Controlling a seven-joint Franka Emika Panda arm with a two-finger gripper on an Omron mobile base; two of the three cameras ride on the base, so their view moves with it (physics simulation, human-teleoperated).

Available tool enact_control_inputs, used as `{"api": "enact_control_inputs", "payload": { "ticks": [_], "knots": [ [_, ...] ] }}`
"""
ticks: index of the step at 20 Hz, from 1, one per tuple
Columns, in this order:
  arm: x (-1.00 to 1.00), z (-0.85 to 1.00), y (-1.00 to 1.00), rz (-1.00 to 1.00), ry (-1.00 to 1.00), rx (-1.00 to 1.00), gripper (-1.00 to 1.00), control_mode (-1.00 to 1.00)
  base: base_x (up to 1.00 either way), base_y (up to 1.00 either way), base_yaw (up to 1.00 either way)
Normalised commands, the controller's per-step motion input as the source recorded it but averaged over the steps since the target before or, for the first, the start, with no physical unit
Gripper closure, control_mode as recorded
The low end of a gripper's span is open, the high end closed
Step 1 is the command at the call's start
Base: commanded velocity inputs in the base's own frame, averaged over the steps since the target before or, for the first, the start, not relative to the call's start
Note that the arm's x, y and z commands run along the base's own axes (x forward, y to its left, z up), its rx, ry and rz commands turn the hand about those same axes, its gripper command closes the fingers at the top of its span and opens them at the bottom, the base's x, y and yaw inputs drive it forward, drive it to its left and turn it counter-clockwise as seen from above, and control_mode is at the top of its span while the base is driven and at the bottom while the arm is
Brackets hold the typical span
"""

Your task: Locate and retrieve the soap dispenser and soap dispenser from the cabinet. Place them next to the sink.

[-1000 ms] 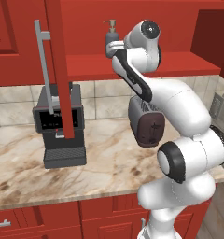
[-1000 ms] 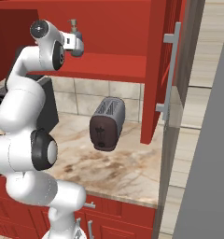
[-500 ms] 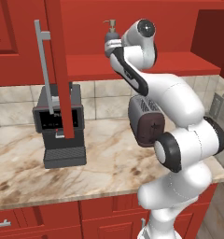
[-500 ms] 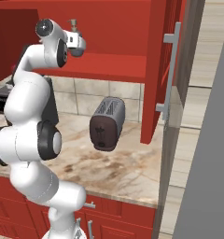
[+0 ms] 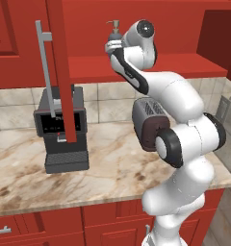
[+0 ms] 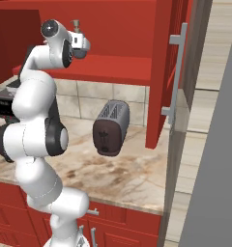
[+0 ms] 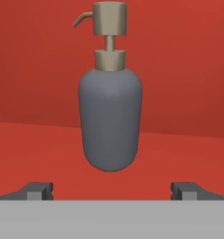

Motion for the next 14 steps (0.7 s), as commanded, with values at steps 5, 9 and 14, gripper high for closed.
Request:
{"api": "enact_control_inputs", "payload": {
  "ticks": [5, 9, 14],
  "knots": [
    [0.33, -0.07, 0.07, 0.0, 0.0, 0.0, -1.0, -1.0, 0.0, 0.0, 0.0],
    [0.38, -0.09, 0.02, 0.0, 0.0, 0.0, -1.0, -1.0, 0.0, 0.0, 0.0],
    [0.39, -0.07, 0.02, 0.0, 0.0, 0.0, -1.0, -1.0, 0.0, 0.0, 0.0]
  ]
}}
